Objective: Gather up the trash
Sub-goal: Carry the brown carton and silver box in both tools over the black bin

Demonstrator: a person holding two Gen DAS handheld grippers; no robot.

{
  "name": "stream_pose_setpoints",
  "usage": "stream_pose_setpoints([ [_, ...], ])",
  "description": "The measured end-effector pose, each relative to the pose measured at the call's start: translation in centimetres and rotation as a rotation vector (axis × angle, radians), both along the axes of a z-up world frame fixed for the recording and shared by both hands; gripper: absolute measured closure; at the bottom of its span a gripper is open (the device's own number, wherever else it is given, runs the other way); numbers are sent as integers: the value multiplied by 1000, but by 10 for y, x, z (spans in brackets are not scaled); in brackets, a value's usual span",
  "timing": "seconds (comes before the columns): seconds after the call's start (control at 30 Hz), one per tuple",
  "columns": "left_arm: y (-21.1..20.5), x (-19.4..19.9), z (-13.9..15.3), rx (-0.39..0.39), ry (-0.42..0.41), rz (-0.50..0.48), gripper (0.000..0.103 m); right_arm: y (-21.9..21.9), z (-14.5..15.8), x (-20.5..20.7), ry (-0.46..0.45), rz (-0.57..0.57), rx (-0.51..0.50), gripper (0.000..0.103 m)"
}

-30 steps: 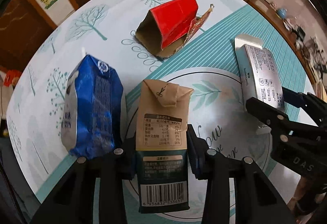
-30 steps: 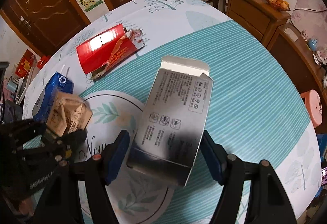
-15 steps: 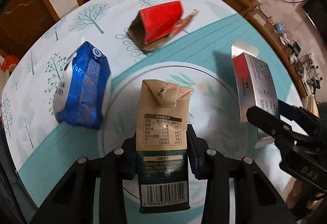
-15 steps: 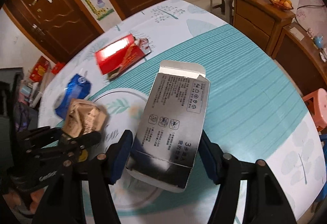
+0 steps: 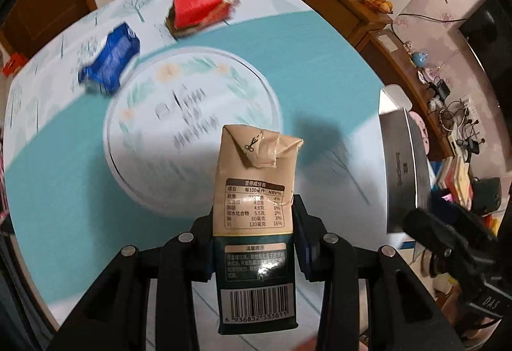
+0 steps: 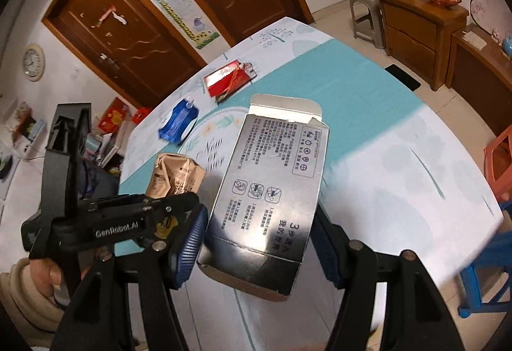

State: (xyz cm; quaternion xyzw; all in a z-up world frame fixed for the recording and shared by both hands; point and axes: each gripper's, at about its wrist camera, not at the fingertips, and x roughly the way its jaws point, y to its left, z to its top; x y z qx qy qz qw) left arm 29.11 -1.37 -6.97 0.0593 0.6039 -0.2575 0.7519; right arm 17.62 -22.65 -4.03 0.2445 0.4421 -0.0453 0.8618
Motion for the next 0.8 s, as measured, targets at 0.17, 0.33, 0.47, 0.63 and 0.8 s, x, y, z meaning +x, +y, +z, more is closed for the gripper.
stream_pose_setpoints([
  [0.17,-20,-67,6,-1,-5,20,66,-12,1,-66,-16,24,43,39],
  [0.33,-37,-138,7,-16,-4,77,66,-24,0,-129,-16,62,74,39],
  [0.47,-42,-180,1,-28,17,114,66,-27,-2,-168,-14,104,77,39],
  [0.63,-44,-227,-9,-8,57,127,66,-32,-10,-207,2,112,99,39],
  [0.8,-44,-253,-24,19,91,120,66,-36,-26,-234,23,97,121,39],
])
